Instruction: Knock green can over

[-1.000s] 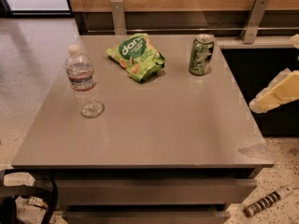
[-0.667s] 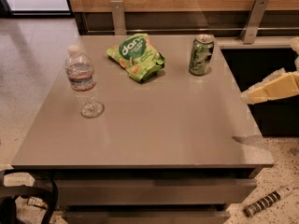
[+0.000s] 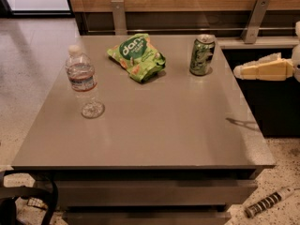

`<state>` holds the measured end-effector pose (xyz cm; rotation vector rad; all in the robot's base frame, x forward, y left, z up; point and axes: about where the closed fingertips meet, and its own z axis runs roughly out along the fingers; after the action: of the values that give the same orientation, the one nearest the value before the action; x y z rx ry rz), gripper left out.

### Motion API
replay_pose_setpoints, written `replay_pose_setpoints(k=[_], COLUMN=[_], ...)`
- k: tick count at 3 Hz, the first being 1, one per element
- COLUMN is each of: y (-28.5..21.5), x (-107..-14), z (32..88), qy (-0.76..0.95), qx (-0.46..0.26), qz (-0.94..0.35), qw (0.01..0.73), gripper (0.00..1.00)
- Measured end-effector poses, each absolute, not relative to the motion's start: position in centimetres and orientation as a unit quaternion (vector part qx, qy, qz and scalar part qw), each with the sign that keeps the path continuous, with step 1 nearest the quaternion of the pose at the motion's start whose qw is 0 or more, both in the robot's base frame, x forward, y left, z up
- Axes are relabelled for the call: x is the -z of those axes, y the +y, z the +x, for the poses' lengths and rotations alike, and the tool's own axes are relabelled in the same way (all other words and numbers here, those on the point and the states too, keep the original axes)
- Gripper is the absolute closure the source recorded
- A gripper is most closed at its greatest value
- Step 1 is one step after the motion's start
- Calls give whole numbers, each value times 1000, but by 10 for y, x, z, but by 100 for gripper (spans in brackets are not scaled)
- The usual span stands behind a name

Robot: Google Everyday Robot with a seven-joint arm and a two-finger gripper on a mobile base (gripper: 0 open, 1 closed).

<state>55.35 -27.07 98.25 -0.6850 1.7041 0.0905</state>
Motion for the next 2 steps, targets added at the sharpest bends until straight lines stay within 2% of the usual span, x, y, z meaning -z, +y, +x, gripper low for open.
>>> replay_pose_setpoints(k=[2], y=[-259], x=[-989], z=[560], qy=[728], qx=[-42], qz=[-296], qw=[617], gripper=[0])
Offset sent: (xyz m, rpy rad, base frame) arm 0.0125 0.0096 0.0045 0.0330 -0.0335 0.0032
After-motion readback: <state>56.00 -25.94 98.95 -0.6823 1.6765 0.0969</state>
